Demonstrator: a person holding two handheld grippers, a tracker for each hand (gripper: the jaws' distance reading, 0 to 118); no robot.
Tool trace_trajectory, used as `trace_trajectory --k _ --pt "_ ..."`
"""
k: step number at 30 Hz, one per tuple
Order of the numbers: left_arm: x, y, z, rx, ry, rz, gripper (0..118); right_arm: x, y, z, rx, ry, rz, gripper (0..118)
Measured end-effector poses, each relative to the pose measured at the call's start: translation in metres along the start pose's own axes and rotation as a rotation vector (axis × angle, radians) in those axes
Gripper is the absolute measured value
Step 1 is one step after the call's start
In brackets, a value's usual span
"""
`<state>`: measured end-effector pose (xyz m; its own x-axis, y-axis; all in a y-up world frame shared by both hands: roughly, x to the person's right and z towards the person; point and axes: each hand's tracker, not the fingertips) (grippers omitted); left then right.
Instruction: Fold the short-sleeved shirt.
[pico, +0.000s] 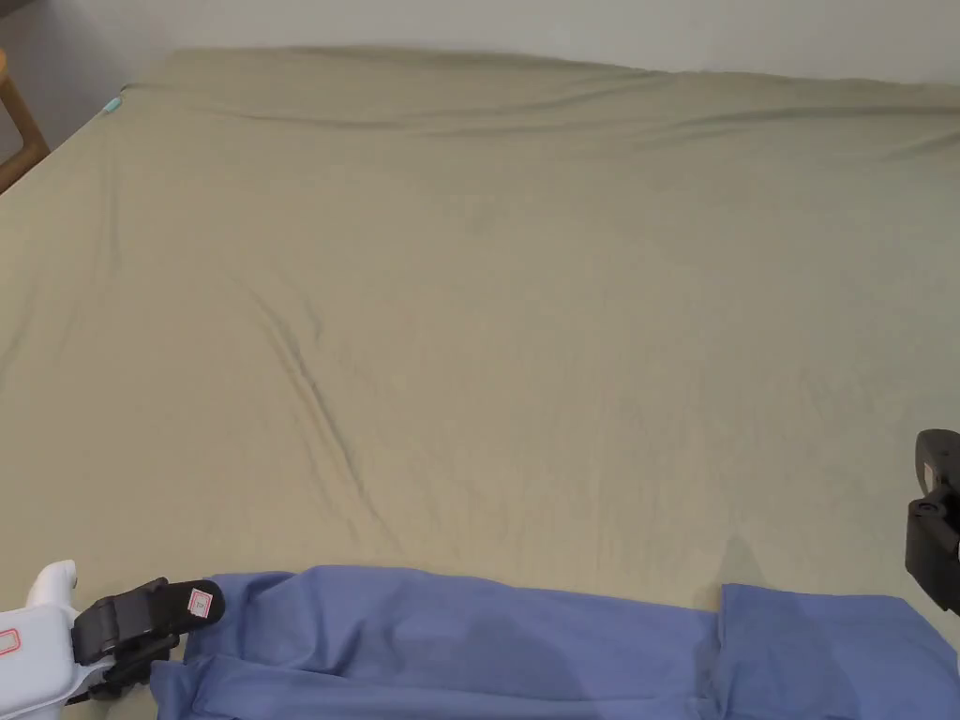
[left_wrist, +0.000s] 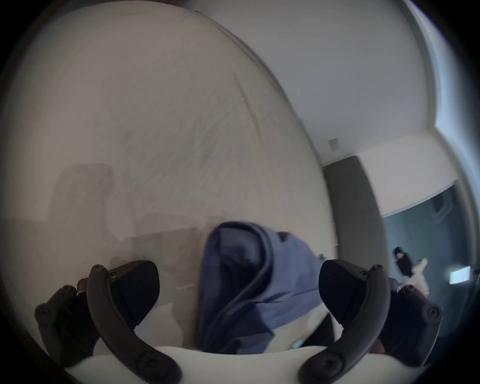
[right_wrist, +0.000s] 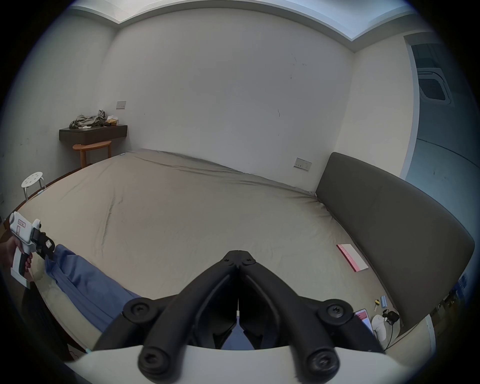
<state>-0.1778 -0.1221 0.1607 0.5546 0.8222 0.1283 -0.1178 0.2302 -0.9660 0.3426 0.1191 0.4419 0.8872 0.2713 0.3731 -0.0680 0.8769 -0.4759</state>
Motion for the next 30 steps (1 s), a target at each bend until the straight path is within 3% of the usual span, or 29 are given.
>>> trace_trajectory --k 3,6,7,8,9,10,11,12,13,14,22,25,28,30 --pt "-0.008 -0.009 -0.026 -0.106 -0.192 0.173 118 -0.005 0.002 0.001 -0.003 0.014 -0.004 2" --pt "0.015 -0.026 -0.044 -0.062 -0.194 0.099 118 -0.01 0.004 0.002 0.002 0.02 0.002 2" --pt "0.014 -0.024 -0.048 -0.087 -0.243 0.147 117 -0.011 0.004 0.003 0.003 0.024 0.003 2" --pt "0.011 -0.026 -0.054 -0.127 -0.261 0.235 106 -0.011 0.005 0.003 0.004 0.028 0.002 2" --pt "0.009 -0.03 -0.057 -0.13 -0.194 0.273 76 -0.012 0.005 0.004 0.005 0.033 0.002 2" --pt "0.013 -0.034 -0.064 -0.14 -0.089 0.246 15 -0.012 0.006 0.004 0.007 0.037 0.005 2" --pt "0.013 -0.039 -0.072 -0.173 0.097 0.127 11 -0.013 0.006 0.005 0.01 0.038 0.01 2" --pt "0.008 -0.04 -0.068 -0.116 -0.129 0.18 11 -0.013 0.007 0.006 0.012 0.036 0.015 2" --pt "0.009 -0.039 -0.063 -0.127 -0.137 0.254 11 -0.013 0.007 0.007 0.013 0.034 0.018 2" --pt "0.013 -0.041 -0.064 -0.126 -0.053 0.218 11 -0.013 0.007 0.008 0.014 0.033 0.02 2" --pt "0.057 -0.03 -0.048 -0.066 0.147 -0.09 11 -0.007 0.007 0.014 0.014 0.02 0.019 2" --pt "0.062 -0.024 -0.038 -0.054 0.133 -0.082 11 -0.007 0.008 0.015 0.019 0.012 0.025 2" --pt "0.063 -0.019 -0.023 -0.025 0.023 -0.001 11 -0.004 0.011 0.017 0.018 0.021 0.011 2" --pt "0.066 -0.013 -0.013 -0.007 0.064 -0.054 11 -0.003 0.012 0.018 0.019 0.023 0.002 2"
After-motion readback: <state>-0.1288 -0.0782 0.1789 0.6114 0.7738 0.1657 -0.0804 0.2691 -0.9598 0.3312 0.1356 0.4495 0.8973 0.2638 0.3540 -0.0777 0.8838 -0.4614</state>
